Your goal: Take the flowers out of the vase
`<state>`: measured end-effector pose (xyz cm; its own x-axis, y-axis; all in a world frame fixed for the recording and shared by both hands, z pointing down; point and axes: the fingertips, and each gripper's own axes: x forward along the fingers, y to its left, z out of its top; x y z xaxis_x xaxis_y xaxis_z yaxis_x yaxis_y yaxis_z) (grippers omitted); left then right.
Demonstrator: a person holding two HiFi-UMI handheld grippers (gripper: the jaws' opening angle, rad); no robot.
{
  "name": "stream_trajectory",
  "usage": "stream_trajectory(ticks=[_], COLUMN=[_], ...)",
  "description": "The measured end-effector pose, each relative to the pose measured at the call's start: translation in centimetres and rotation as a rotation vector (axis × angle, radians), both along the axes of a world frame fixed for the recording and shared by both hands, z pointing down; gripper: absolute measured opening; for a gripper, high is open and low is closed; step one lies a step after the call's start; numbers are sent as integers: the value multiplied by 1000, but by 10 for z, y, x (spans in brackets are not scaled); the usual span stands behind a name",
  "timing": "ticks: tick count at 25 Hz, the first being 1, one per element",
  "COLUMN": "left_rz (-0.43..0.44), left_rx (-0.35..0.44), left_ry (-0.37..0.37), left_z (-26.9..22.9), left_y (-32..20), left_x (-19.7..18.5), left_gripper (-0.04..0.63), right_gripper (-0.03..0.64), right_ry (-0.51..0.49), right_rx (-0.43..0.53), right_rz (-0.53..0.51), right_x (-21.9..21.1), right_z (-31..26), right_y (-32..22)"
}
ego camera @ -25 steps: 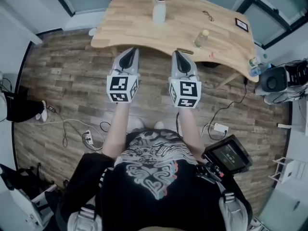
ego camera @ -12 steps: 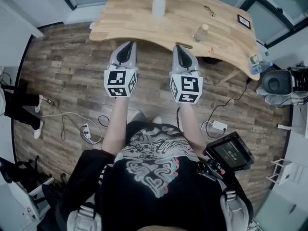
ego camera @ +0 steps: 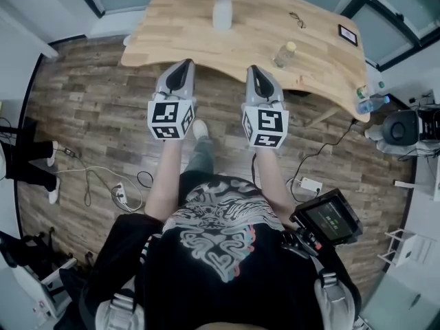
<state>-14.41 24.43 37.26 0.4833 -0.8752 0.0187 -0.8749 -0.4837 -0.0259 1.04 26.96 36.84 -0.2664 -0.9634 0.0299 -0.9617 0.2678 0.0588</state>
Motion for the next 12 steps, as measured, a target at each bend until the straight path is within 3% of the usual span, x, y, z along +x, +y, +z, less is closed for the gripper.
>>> stream_trajectory(ticks=[12], left_rz=[28], left_rx=[9], left_ry=[17], left_z=[7], left_y=[-163], left_x=[5], left_gripper=[-11], right_gripper=[-2], right_ry=[-19], right_rx=[3], right_rz=[-25], right_x=[-11], right_z=[8], right_y=[-155])
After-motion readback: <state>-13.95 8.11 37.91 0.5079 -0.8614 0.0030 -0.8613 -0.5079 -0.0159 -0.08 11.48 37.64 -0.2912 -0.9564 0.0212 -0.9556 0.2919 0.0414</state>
